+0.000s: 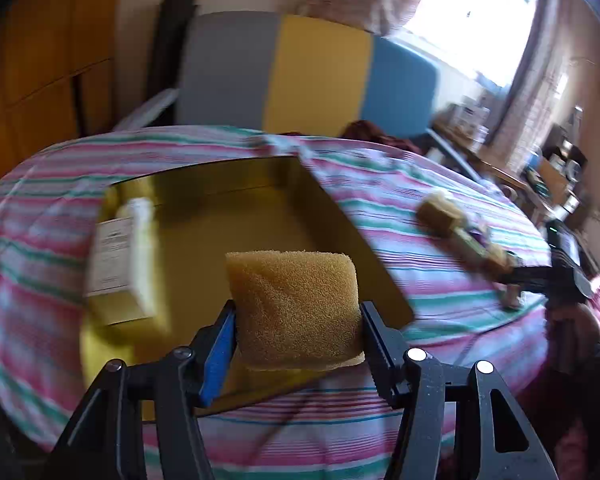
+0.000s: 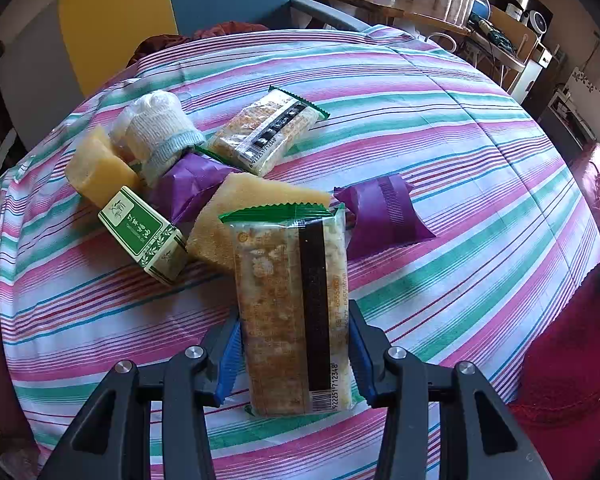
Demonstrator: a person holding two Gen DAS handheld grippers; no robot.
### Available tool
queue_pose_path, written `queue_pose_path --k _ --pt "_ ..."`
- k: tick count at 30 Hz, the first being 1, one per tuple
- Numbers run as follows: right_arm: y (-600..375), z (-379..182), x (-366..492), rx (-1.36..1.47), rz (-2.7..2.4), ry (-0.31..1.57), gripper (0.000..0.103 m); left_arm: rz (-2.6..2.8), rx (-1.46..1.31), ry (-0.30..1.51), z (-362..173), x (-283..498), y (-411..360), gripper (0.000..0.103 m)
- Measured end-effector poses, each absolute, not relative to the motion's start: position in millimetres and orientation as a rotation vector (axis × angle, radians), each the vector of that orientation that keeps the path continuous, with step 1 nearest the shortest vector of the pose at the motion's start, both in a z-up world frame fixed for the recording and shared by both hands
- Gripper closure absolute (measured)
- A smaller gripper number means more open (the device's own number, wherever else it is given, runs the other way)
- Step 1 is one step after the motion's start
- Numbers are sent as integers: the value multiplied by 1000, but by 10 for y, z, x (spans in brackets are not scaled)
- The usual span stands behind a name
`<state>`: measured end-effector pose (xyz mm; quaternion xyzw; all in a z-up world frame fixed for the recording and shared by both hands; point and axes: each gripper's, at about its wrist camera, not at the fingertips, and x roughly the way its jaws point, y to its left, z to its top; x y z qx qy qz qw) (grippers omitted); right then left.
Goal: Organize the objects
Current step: 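Place the sponge in the tray beside the white box while the right gripper grasps the cracker packet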
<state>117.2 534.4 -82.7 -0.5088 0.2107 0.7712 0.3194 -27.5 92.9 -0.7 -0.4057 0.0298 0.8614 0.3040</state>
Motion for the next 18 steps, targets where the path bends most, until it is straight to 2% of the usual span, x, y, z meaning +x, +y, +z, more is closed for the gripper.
queue_pose_path --k 7,15,18 --pt "5295 -788 1176 -1335 2046 554 56 2400 -1209 159 -255 -553 404 43" --pt "5270 -773 1163 -1343 2052 548 56 2433 -1261 207 -472 -654 337 40" --pt "5310 -813 1116 -1349 2052 546 56 2444 -1257 211 -465 -627 314 34"
